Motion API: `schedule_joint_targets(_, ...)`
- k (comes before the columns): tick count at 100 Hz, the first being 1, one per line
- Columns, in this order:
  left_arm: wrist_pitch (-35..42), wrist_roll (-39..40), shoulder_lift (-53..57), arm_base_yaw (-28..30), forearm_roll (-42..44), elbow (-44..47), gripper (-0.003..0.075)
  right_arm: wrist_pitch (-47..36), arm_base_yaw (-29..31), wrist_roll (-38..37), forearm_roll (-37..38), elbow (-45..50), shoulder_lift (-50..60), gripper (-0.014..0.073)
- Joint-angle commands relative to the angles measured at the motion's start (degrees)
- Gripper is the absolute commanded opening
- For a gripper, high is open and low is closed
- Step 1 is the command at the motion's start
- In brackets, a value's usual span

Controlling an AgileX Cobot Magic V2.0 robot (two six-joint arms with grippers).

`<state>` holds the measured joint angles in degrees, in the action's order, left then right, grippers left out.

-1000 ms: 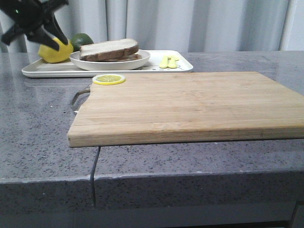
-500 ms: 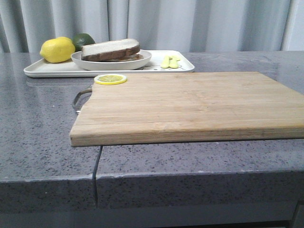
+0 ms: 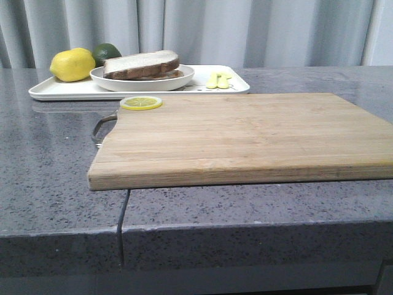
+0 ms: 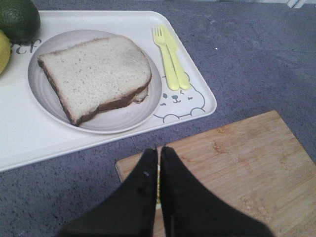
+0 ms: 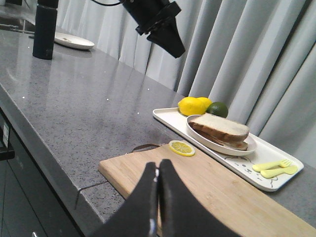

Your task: Place bread and move sandwich to tray

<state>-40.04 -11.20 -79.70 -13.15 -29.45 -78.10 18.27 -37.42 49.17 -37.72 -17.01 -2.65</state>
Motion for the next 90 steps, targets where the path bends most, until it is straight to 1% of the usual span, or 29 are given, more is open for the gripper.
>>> schedule_joint_targets(1,7.1,-0.3,6.9,-1.7,-1.6,4.6,-0.0020,-4.2,0.1,0.1,-1.2,-0.1,2.5,-0.0061)
schedule_joint_targets(8,9.7,-0.3,10.7,-2.4,-1.5,9.8,-0.0020,-4.1,0.1,0.1,-1.2,0.8,4.4,-0.0061)
schedule_joint_targets(16,12.3,-0.3,15.6,-2.6,-1.5,16.0,-0.0020,-4.1,0.1,0.1,-1.2,1.0,4.2,-0.0061)
schedule_joint_targets(33,13.9,-0.3,26.2,-2.6,-1.5,27.1,-0.0020,-4.1,0.1,0.1,-1.3,1.0,4.2,-0.0061)
schedule_joint_targets(53,11.8,-0.3,39.2,-2.6,-1.5,38.6,-0.0020,-4.4,0.1,0.1,-1.3,1.0,4.2,-0.0061)
schedule_joint_targets(67,10.1,-0.3,49.0,-2.6,-1.8,44.9,-0.0020,-4.4,0.1,0.1,-1.3,1.0,4.2,-0.0061)
schedule_joint_targets(82,6.2,-0.3,57.5,-2.6,-1.8,48.5,-0.0020,-4.4,0.1,0.1,-1.3,1.0,4.2,-0.0061)
schedule_joint_targets(90,5.9,-0.3,60.2,-2.6,-1.8,49.4,-0.0020,-4.4,0.1,0.1,-1.3,1.0,4.2,-0.0061)
